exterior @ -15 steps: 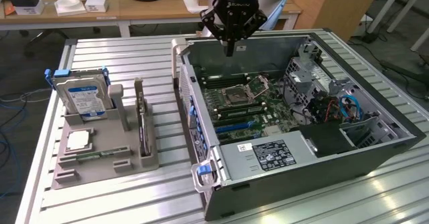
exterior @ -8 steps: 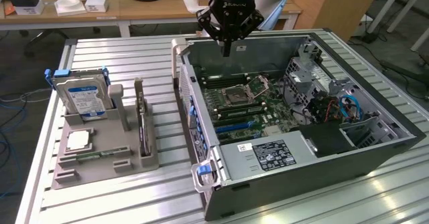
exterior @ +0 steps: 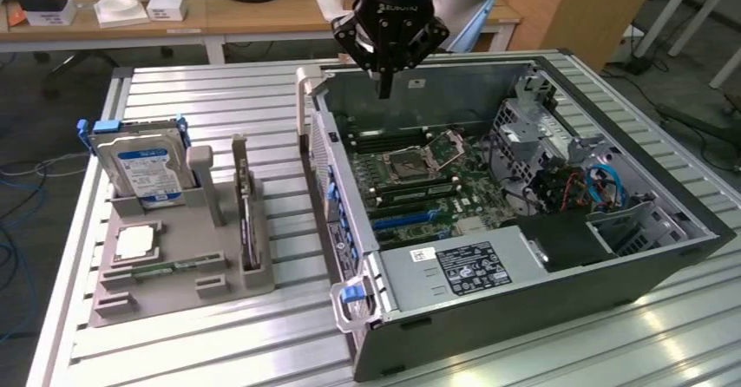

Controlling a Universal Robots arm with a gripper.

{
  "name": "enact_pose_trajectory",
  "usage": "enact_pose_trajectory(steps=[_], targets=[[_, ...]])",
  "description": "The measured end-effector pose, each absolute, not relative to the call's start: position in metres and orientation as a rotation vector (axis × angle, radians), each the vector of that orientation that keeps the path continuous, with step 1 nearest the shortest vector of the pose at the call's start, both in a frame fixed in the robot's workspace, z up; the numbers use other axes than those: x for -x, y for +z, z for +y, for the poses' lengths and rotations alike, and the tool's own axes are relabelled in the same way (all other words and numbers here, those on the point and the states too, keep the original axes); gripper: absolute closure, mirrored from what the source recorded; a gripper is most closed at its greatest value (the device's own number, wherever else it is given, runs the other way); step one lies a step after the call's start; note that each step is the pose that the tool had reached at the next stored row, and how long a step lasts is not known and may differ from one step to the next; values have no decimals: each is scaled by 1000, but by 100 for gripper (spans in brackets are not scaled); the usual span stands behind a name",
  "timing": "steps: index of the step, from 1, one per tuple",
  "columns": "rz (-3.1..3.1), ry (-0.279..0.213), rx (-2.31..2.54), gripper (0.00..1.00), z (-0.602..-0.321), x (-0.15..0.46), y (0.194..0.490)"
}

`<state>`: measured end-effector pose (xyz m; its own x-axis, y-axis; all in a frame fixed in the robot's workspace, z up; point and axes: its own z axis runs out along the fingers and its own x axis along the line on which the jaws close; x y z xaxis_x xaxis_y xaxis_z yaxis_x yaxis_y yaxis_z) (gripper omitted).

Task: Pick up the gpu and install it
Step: 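Reach for the gpu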

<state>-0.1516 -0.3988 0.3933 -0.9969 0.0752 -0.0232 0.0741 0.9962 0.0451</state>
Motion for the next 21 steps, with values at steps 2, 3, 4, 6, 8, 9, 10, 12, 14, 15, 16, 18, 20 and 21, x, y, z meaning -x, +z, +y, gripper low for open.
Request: enact_pose_trajectory(steps=[2, 3, 4, 6, 8, 9, 10, 12, 14, 15, 16, 18, 20, 21], targets=[[3114, 69, -117, 90, -399, 154, 393], [3114, 69, -116, 90, -399, 155, 393], [3114, 69, -117, 90, -399, 156, 393], [3114, 69, -117, 90, -399, 158, 393], [3114, 69, -117, 90, -399, 160, 393], [3114, 69, -117, 90, -399, 161, 393], [3114, 69, -117, 90, -399, 162, 393], [3114, 69, -117, 90, -399, 164, 393], [3114, 69, -117, 90, -399, 166, 393], [3114, 69, -117, 90, -399, 166, 393], [3114, 69, -117, 90, -399, 167, 393], [3114, 69, -117, 90, -399, 168, 393], [3114, 69, -117, 90, -399, 170, 393], [3114, 69, -117, 90, -399, 170, 393]])
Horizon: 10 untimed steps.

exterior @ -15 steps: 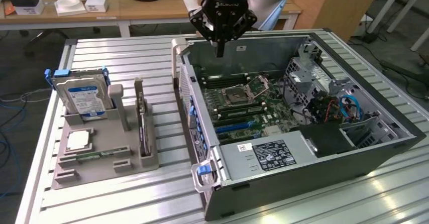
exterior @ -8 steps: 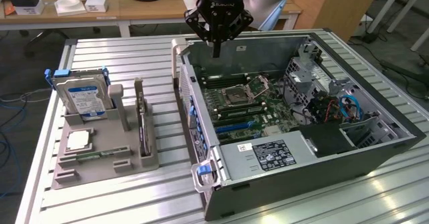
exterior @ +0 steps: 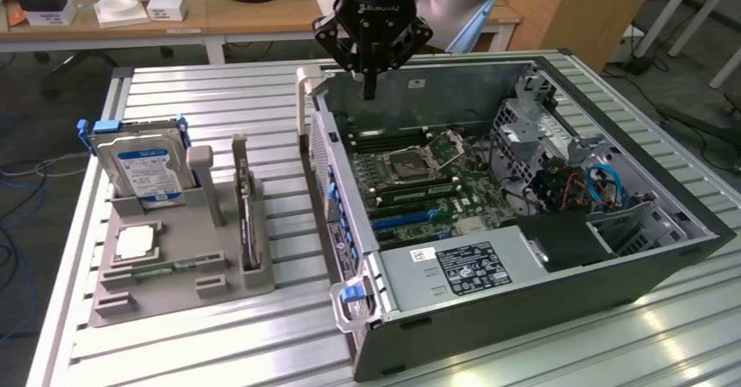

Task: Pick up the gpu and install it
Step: 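Reach for the gpu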

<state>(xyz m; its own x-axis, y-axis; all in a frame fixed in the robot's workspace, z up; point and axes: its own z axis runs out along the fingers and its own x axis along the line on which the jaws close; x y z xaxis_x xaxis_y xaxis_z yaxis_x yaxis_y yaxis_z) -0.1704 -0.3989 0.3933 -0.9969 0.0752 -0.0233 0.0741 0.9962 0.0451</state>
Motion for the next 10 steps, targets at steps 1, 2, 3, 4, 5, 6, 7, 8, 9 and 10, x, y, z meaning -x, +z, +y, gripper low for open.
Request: enact_pose_trajectory(steps=[1, 2, 3, 4, 5, 6, 7, 8, 9, 10], targets=[[3114, 69, -117, 90, -399, 171, 393], [3114, 69, -117, 90, -399, 172, 393], [3114, 69, -117, 90, -399, 172, 393], [3114, 69, -117, 90, -399, 173, 393], [3114, 69, -117, 90, -399, 174, 393], [3114, 69, -117, 90, -399, 175, 393], [3114, 69, -117, 90, -399, 175, 393], [3114, 69, -117, 90, -399, 176, 393], [3114, 69, -117, 90, -399, 177, 393], [3114, 69, -117, 90, -399, 178, 393]])
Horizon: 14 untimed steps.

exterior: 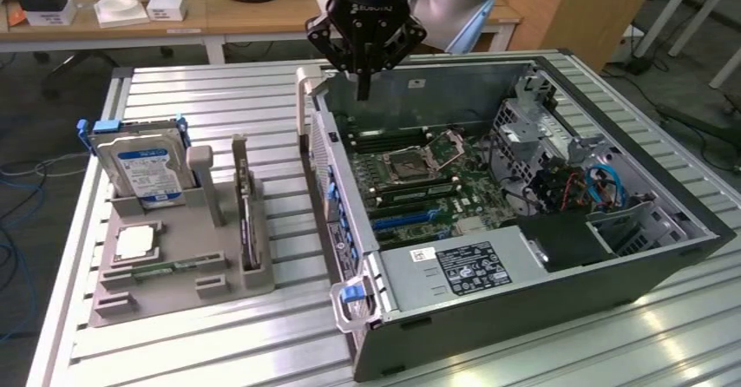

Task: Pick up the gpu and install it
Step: 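Reach for the gpu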

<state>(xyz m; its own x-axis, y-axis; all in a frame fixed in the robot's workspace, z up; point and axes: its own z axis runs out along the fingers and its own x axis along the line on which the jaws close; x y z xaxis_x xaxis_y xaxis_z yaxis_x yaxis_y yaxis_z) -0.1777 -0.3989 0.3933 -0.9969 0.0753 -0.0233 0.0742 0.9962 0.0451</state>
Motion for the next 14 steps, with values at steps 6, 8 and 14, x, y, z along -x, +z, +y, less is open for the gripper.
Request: enact_pose_trajectory(steps=[6, 8, 14], targets=[[3114, 69, -117, 90, -399, 182, 393], [3114, 69, -117, 90, -399, 184, 393], [3114, 69, -117, 90, -399, 188, 393]])
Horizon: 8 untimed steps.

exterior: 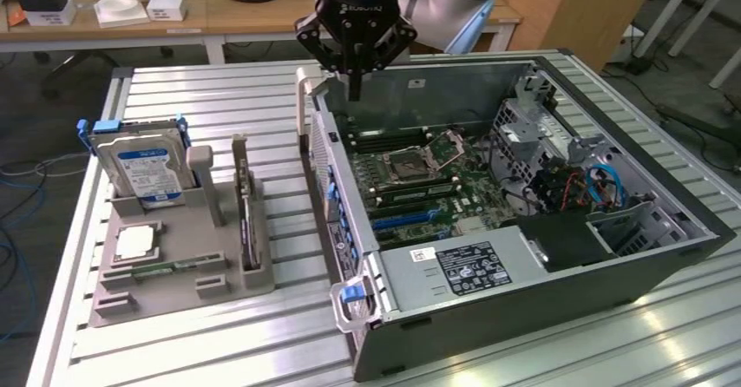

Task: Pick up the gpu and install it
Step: 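Reach for the gpu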

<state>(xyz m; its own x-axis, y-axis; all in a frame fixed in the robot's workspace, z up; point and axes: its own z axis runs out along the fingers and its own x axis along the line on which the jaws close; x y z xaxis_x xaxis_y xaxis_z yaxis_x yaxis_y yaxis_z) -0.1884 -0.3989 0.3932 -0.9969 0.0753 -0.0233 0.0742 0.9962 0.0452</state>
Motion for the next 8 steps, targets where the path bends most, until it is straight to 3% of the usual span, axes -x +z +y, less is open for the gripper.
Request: enact_pose_trajectory(steps=[8], targets=[[3114, 69, -117, 90, -399, 194, 393]])
